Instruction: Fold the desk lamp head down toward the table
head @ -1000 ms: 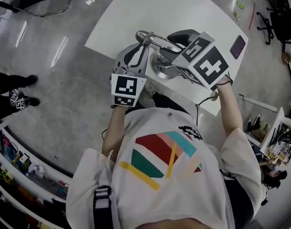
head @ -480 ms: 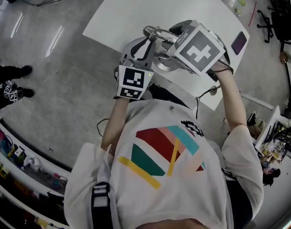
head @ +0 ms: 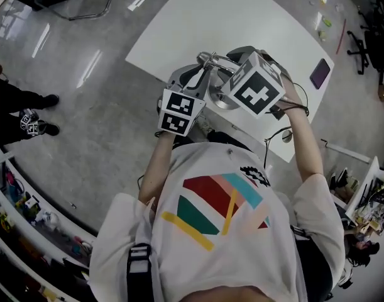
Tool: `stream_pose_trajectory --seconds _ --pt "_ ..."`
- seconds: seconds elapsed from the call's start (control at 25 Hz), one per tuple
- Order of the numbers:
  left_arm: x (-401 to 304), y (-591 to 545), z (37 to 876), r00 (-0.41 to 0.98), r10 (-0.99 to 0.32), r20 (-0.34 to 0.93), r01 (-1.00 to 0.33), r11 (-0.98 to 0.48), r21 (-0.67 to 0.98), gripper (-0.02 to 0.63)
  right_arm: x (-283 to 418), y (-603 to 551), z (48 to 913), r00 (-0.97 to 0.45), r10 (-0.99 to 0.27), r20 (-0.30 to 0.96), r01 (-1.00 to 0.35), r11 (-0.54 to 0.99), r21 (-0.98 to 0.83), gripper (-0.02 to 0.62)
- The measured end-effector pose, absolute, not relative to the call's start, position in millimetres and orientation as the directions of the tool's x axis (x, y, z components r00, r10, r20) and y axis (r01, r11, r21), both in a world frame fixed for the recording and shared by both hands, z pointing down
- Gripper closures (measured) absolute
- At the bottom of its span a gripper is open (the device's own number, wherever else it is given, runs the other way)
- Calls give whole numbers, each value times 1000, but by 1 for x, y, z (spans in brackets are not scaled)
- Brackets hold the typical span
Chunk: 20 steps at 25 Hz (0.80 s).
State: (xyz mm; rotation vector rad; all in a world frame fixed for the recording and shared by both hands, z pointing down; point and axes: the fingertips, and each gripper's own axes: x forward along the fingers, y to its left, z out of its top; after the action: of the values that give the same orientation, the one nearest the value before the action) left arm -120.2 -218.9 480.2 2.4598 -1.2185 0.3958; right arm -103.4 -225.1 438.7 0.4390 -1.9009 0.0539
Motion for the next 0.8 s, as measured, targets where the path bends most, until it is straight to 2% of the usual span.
stream_pose_trajectory --seconds 0.2,0.32,0.52,0.68,0.8 --pt "-118 -222 482 569 -705 424 -817 -545 190 515 -101 -222 425 -405 -325 855 -255 938 236 439" --pt "-116 -224 484 575 -702 421 -815 -538 216 515 -92 -220 407 -513 -297 806 -331 934 133 440" --pt "-126 -226 466 519 -776 358 -855 -477 203 517 -72 -234 350 -723 -334 605 -448 893 -43 440" --pt "-147 -234 402 454 -864 218 -889 -421 181 517 -51 -251 300 -788 -479 388 -550 830 -93 440" --pt "-158 -246 334 400 -912 93 -914 -390 112 517 -33 -263 271 -733 -632 251 -670 735 -105 440"
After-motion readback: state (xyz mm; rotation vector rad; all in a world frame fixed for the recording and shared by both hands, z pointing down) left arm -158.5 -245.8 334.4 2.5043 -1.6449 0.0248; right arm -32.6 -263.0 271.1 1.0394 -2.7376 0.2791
